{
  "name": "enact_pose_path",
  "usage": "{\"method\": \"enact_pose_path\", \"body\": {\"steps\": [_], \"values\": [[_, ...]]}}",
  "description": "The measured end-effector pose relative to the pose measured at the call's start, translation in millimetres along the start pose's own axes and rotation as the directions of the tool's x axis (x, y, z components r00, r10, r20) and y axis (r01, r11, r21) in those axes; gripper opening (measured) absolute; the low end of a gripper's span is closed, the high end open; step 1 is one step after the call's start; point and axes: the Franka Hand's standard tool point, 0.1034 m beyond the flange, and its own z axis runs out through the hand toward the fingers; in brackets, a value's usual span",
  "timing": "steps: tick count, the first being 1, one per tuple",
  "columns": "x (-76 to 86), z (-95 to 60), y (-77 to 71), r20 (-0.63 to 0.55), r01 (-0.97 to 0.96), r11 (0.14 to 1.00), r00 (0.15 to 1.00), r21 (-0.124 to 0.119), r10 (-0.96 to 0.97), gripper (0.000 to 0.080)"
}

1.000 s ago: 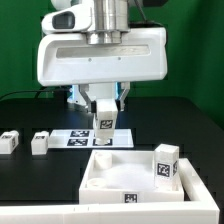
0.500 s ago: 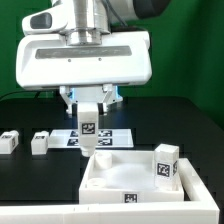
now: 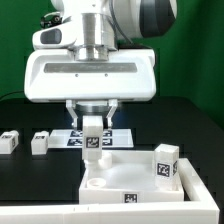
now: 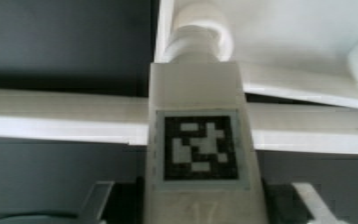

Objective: Assemble square table

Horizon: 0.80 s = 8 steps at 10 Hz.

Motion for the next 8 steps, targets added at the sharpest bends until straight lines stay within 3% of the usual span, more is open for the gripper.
{"method": "enact_pose_path", "body": {"steps": [1, 3, 6, 8], "values": [[-0.6, 1.3, -1.4, 0.008, 0.001, 1.000, 1.000, 0.005, -0.001, 0.0291], [1.5, -0.5, 11.7, -0.069, 0.003, 0.999, 0.998, -0.051, -0.007, 0.0291], [-3.7, 3.2, 4.0, -0.046, -0.029, 0.999, 0.999, -0.032, 0.028, 0.0291], [2.9, 9.4, -10.6, -0.050, -0.050, 0.999, 0.998, -0.015, 0.049, 0.0291]]}}
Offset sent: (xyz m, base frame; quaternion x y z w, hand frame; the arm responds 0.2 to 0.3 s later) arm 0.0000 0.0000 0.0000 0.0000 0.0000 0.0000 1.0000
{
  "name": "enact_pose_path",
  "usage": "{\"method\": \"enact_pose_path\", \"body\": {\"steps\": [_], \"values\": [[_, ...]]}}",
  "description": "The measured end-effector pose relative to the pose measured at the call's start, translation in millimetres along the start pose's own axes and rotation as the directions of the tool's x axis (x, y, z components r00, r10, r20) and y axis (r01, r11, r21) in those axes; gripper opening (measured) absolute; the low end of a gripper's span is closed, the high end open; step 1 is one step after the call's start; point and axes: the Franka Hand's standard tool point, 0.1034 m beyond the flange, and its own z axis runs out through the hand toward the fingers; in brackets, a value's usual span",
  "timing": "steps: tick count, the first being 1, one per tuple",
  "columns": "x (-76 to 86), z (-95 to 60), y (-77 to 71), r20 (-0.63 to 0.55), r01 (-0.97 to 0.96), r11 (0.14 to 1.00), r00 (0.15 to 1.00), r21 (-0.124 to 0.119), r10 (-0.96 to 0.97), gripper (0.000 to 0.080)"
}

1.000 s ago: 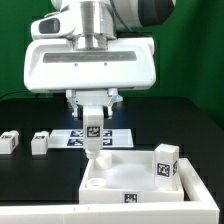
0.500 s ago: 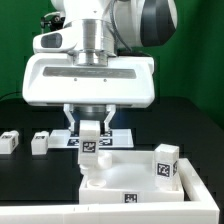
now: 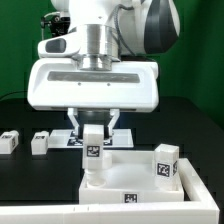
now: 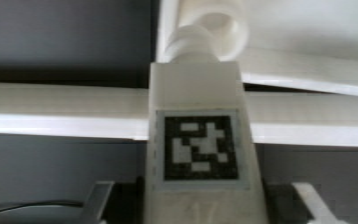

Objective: Assemble square table

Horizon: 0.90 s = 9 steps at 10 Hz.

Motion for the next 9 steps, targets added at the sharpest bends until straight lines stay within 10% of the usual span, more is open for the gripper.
{"method": "enact_pose_path", "body": {"steps": [9], "values": [[-2.1, 6.5, 5.8, 0.000, -0.007, 1.000, 1.000, -0.010, 0.008, 0.0291]]}}
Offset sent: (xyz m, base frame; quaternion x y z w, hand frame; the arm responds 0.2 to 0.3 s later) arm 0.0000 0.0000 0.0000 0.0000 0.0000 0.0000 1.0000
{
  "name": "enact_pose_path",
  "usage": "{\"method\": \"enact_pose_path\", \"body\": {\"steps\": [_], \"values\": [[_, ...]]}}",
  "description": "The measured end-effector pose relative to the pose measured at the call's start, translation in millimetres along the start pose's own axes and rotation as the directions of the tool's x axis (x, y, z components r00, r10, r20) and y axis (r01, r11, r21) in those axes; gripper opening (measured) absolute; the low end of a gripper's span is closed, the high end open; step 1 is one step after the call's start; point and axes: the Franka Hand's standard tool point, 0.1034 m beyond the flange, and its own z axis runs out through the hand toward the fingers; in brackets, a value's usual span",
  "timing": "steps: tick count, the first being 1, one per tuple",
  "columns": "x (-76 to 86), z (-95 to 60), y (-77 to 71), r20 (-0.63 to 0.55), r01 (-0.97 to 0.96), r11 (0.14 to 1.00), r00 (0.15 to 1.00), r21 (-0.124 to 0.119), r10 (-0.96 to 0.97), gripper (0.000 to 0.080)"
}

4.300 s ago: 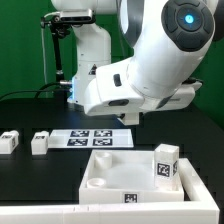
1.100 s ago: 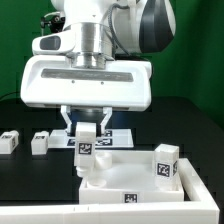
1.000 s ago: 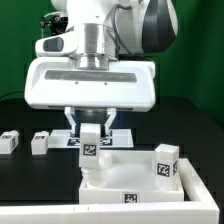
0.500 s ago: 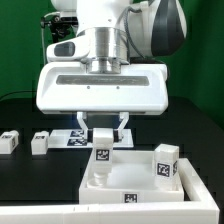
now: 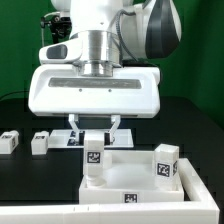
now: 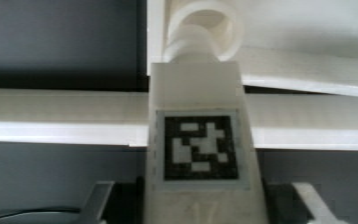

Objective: Assemble square table

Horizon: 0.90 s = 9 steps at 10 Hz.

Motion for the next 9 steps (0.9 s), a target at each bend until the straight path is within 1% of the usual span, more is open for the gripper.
{"method": "enact_pose_path", "body": {"steps": [5, 7, 9], "values": [[0.0, -0.5, -5.5, -0.004, 0.001, 1.000, 1.000, 0.003, -0.001, 0.0291], [-4.7, -4.3, -4.7, 0.001, 0.000, 1.000, 1.000, 0.003, 0.000, 0.0291], [-8.8, -2.8, -4.4, 0.008, 0.001, 1.000, 1.000, 0.002, -0.001, 0.0291]]}}
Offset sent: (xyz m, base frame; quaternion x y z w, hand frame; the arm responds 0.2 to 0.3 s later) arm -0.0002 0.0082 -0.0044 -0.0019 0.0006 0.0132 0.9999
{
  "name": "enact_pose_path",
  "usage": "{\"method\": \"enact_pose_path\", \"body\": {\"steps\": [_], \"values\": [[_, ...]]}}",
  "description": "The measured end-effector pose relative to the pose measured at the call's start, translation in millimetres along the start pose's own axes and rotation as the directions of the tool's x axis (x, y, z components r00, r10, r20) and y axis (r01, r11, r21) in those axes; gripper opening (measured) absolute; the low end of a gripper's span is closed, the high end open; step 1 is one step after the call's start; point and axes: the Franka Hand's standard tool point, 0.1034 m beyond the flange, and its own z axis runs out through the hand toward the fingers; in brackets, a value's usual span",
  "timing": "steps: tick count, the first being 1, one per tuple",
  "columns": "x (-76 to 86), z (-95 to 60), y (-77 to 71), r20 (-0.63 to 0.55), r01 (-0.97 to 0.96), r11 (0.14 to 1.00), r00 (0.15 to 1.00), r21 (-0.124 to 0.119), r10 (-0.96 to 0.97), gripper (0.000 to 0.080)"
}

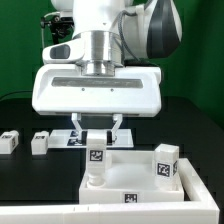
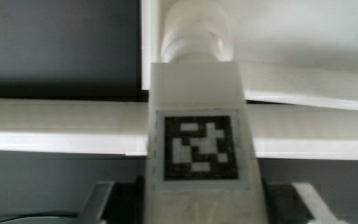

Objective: Assemble square table

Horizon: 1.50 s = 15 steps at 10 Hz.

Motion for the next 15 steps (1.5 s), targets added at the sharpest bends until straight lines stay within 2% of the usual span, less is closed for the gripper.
{"method": "enact_pose_path", "body": {"steps": [5, 6, 9, 14, 15], "values": [[4.6, 4.5, -2.6, -0.005, 0.002, 1.000, 1.000, 0.002, -0.002, 0.0291], [2.2, 6.5, -1.7, -0.003, 0.002, 1.000, 1.000, -0.001, -0.002, 0.0291], [-3.5, 11.3, 3.6, -0.038, 0.008, 1.000, 0.999, -0.030, -0.009, 0.0291], [-2.5, 12.1, 2.9, -0.056, 0.011, 0.999, 0.998, -0.038, -0.013, 0.0291], [-2.6, 12.2, 2.9, -0.056, 0.011, 0.999, 0.998, -0.038, -0.013, 0.0495]]}}
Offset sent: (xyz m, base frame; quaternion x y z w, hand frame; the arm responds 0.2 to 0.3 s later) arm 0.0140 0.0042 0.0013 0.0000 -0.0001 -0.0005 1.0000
